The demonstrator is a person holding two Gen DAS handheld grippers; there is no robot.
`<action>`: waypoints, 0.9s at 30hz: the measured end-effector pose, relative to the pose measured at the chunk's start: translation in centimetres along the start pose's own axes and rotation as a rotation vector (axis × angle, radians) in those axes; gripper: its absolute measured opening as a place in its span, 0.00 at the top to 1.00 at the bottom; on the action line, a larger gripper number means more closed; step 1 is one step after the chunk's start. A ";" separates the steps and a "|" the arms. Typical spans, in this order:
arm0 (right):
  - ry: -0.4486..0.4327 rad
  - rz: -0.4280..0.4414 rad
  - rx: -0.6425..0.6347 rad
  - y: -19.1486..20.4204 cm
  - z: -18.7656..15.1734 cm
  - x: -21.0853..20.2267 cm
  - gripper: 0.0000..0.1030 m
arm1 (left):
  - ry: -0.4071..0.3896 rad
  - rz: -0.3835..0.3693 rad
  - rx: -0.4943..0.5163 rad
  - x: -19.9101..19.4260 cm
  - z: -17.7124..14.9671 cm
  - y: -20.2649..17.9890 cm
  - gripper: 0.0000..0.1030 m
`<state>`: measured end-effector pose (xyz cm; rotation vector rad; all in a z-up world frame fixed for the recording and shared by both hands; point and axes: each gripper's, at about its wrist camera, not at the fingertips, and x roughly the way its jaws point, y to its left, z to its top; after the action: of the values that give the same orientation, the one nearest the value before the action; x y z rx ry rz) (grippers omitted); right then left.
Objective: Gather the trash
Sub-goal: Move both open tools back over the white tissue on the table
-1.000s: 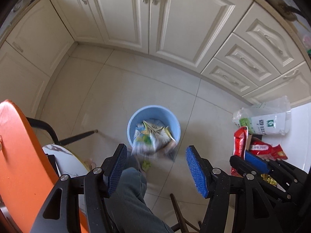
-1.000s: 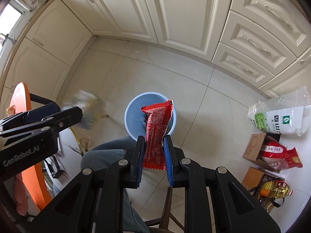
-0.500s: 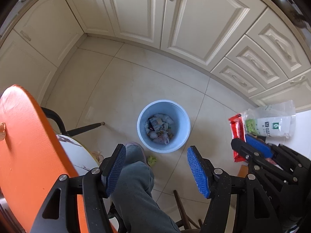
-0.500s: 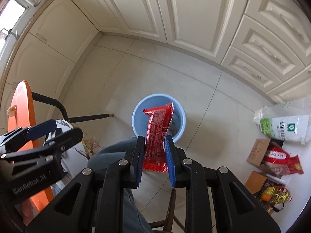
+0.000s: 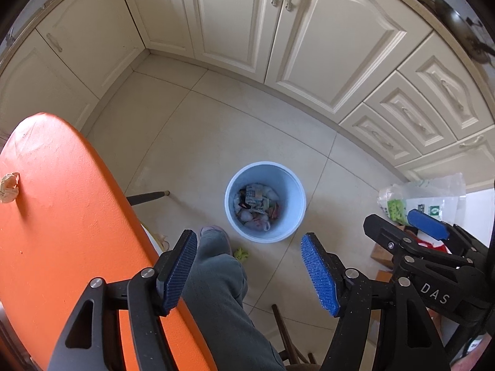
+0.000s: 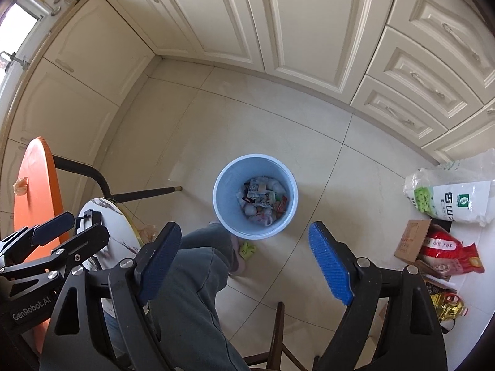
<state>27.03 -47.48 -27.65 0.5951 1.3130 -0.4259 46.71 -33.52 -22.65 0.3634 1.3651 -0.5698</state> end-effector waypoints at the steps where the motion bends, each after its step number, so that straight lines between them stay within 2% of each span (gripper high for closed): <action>1: -0.002 -0.001 0.002 0.0 -0.2 -0.2 0.16 | -0.002 -0.005 -0.002 -0.3 -0.3 0.1 0.36; 8: -0.049 -0.006 0.008 0.3 -1.6 -3.0 0.16 | -0.056 -0.030 0.003 -4.0 -3.1 1.7 0.36; 12: -0.091 0.000 -0.016 2.0 -2.3 -5.1 0.16 | -0.097 -0.028 -0.014 -6.8 -5.8 3.9 0.36; 19: -0.121 0.002 -0.114 7.8 -4.3 -7.1 0.16 | -0.191 0.003 -0.124 -11.9 -11.6 9.8 0.35; 27: -0.114 0.029 -0.261 17.2 -6.2 -7.0 0.16 | -0.231 -0.002 -0.263 -15.7 -18.0 18.3 0.32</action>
<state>31.17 -30.47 -18.87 0.3654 1.2252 -0.2553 41.09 -5.93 -12.01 0.0794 1.1985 -0.4129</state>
